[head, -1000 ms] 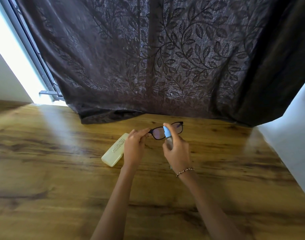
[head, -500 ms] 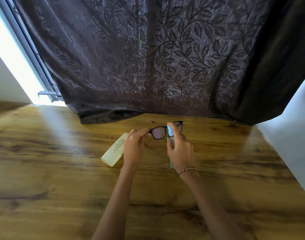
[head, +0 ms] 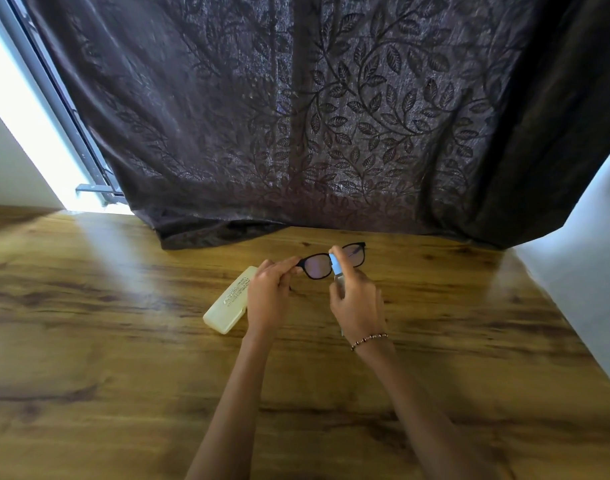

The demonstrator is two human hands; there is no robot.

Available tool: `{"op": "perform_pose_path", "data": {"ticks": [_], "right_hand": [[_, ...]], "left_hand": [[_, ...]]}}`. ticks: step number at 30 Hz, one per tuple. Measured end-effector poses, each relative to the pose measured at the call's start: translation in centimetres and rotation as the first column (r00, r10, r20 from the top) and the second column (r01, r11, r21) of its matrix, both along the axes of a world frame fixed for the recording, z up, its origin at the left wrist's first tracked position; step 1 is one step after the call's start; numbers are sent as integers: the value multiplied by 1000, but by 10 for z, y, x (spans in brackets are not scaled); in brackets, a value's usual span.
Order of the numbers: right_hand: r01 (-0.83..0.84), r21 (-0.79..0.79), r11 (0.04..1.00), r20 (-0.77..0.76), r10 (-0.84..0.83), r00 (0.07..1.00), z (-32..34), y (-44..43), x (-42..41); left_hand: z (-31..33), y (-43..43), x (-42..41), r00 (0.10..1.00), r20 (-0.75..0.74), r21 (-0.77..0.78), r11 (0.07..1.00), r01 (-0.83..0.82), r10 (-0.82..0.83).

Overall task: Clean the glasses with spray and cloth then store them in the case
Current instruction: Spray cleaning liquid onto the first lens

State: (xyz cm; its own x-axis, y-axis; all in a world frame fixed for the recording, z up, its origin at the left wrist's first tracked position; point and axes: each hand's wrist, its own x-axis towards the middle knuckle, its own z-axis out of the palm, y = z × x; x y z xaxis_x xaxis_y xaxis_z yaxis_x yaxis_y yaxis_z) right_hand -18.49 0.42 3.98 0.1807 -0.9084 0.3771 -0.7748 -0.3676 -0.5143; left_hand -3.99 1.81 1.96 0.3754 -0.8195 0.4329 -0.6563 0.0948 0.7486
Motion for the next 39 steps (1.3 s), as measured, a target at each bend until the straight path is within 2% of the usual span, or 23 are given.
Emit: {"op": "perform_pose_path", "data": {"ticks": [8, 15, 24, 30, 32, 35, 39], "right_hand": [[4, 5, 1000, 71, -4, 997, 3, -2, -8], [48, -31, 998, -19, -49, 999, 8, -15, -37], [77, 11, 997, 3, -77, 997, 13, -17, -36], [39, -5, 999, -120, -40, 992, 13, -18, -38], [79, 0, 997, -134, -78, 988, 11, -19, -38], [160, 24, 987, -83, -157, 984, 8, -20, -39], [161, 39, 986, -19, -161, 987, 8, -20, -42]], "left_hand": [[-2, 1, 3, 999, -32, 21, 1000, -4, 5], [-2, 1, 6, 999, -38, 34, 999, -19, 21], [-2, 1, 6, 999, -39, 37, 999, -4, 5], [-1, 1, 8, 1000, -22, 40, 999, -9, 10], [-1, 2, 8, 1000, -16, 46, 999, -8, 8], [-1, 2, 8, 1000, -17, 54, 998, -10, 11], [0, 1, 8, 1000, -17, 51, 999, -11, 11]]}}
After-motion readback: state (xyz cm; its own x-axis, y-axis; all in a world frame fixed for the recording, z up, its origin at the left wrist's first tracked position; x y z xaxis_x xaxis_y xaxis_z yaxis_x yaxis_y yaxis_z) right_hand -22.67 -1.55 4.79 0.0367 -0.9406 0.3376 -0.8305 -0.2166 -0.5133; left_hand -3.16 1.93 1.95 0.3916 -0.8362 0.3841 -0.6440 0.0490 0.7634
